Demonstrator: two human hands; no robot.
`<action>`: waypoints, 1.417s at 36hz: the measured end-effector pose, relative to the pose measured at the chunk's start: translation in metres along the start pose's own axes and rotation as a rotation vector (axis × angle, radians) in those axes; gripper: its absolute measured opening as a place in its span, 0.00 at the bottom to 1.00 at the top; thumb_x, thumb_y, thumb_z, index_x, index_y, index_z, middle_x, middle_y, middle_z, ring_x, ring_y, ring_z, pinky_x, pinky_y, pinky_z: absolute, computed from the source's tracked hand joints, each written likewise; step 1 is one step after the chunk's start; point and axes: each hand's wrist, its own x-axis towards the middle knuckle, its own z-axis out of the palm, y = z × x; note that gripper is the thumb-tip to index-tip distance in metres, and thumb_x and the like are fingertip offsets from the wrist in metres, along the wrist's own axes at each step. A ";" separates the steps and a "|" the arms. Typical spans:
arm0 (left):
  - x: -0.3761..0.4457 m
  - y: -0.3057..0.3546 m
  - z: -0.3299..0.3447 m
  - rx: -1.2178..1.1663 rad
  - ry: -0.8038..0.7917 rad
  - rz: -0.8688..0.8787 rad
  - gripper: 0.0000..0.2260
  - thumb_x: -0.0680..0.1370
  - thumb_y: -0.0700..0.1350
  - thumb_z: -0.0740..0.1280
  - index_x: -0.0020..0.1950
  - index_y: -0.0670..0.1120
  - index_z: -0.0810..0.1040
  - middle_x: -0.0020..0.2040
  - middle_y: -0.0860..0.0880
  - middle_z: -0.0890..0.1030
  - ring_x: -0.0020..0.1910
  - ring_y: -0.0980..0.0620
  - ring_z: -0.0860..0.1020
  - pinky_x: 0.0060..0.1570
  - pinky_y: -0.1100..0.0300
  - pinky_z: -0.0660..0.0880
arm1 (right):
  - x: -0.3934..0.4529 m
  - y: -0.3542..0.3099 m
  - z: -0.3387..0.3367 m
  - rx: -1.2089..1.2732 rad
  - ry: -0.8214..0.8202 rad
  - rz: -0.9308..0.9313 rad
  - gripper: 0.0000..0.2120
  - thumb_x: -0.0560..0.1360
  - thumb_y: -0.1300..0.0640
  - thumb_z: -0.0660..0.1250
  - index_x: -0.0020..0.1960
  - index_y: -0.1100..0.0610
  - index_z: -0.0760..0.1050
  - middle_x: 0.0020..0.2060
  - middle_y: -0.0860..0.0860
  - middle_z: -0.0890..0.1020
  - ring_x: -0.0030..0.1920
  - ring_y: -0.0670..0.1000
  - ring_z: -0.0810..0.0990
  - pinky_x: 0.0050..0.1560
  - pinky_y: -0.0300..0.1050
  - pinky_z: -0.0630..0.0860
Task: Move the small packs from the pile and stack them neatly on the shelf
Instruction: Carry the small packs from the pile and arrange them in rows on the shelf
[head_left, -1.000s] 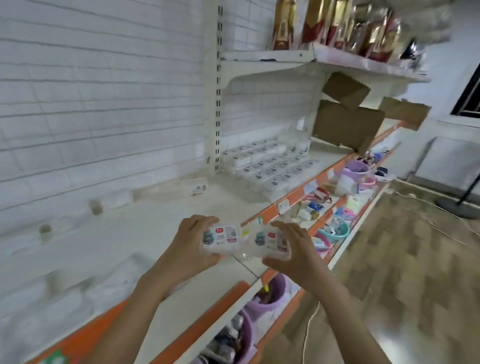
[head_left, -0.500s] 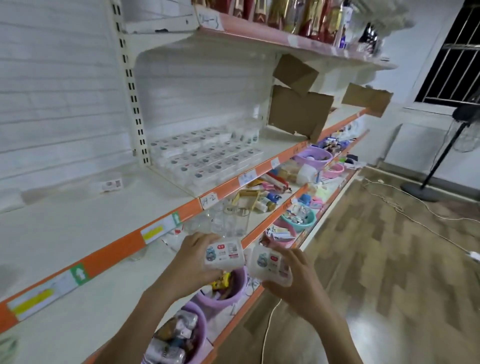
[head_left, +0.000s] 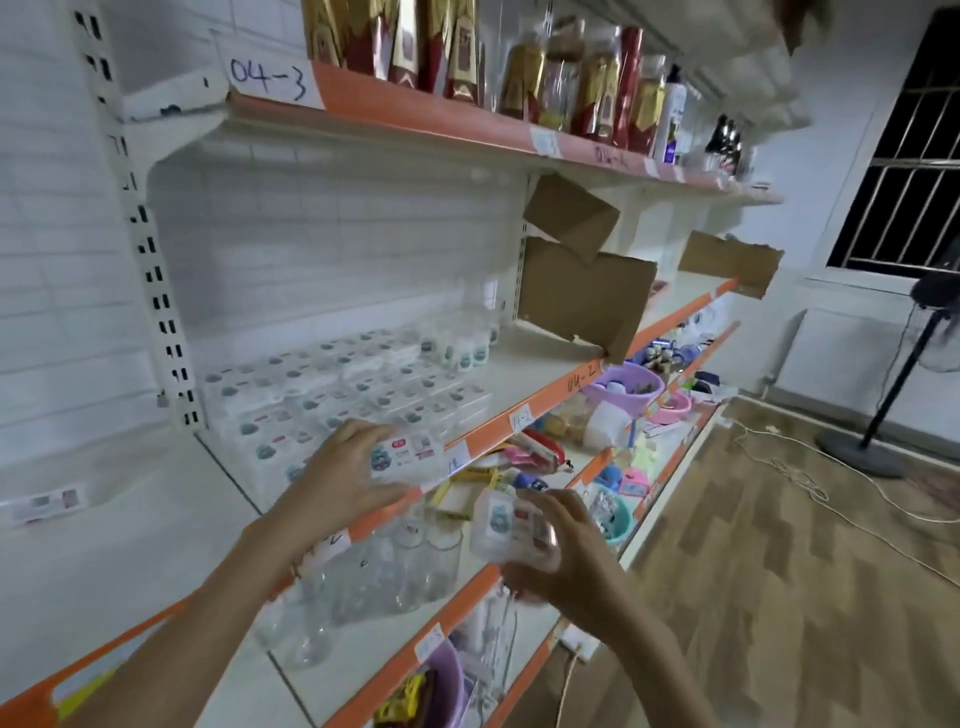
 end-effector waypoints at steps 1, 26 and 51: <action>0.018 -0.003 -0.002 0.017 0.022 -0.010 0.32 0.69 0.50 0.74 0.70 0.45 0.67 0.62 0.49 0.68 0.63 0.51 0.68 0.56 0.68 0.60 | 0.018 0.003 -0.007 -0.018 -0.002 -0.033 0.33 0.69 0.51 0.73 0.70 0.48 0.63 0.57 0.37 0.61 0.55 0.40 0.69 0.44 0.24 0.71; 0.187 -0.086 0.018 0.414 0.037 -0.406 0.29 0.72 0.59 0.68 0.69 0.47 0.69 0.68 0.46 0.63 0.68 0.46 0.61 0.66 0.58 0.60 | 0.355 0.067 0.009 0.103 -0.294 -0.345 0.33 0.69 0.54 0.74 0.69 0.54 0.64 0.60 0.50 0.69 0.53 0.47 0.71 0.50 0.32 0.64; 0.199 -0.047 0.049 0.254 0.238 -0.834 0.26 0.74 0.49 0.69 0.70 0.44 0.67 0.67 0.44 0.63 0.60 0.48 0.71 0.60 0.60 0.67 | 0.421 0.102 0.093 0.341 -0.363 -0.635 0.17 0.70 0.58 0.73 0.57 0.60 0.78 0.50 0.41 0.72 0.63 0.59 0.72 0.64 0.33 0.62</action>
